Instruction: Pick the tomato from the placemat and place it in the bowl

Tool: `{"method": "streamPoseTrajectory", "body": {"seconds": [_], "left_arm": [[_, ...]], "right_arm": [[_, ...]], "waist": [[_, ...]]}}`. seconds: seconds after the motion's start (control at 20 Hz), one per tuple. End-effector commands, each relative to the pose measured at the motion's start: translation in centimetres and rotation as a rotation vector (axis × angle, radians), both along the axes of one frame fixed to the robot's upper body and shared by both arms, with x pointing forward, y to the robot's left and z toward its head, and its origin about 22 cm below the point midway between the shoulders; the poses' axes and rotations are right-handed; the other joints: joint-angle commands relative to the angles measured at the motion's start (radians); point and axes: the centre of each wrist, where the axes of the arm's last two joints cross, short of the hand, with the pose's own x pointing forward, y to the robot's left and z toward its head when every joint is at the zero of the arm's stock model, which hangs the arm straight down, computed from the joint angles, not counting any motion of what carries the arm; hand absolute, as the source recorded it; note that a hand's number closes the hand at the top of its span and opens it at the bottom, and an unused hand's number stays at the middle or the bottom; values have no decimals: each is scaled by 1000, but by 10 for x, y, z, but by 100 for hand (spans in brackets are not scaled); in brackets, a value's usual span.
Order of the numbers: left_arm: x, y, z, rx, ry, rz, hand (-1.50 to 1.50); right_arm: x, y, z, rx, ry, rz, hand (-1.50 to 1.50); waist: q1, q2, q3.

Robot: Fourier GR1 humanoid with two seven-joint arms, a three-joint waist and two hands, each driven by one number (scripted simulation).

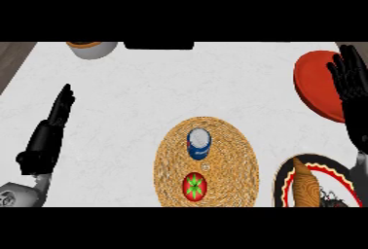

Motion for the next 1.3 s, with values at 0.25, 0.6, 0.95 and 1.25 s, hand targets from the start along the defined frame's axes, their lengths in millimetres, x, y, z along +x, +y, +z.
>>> {"method": "streamPoseTrajectory", "body": {"seconds": [0.25,0.6,0.95,1.25], "left_arm": [[27,-15,43,-149,-129,-49,0],[31,29,58,-251,-67,70,0],[28,44,52,-253,-64,79,0],[32,34,49,-250,-72,81,0]], "right_arm": [[-42,185,0,167,30,1071,-150],[-135,224,-37,-76,-281,894,-150],[-154,192,-1,-445,-336,766,-150],[-160,165,44,-734,-218,687,-150]], "waist": [[157,25,-5],[-28,4,-2],[-35,10,-4],[-34,13,-5]]}}
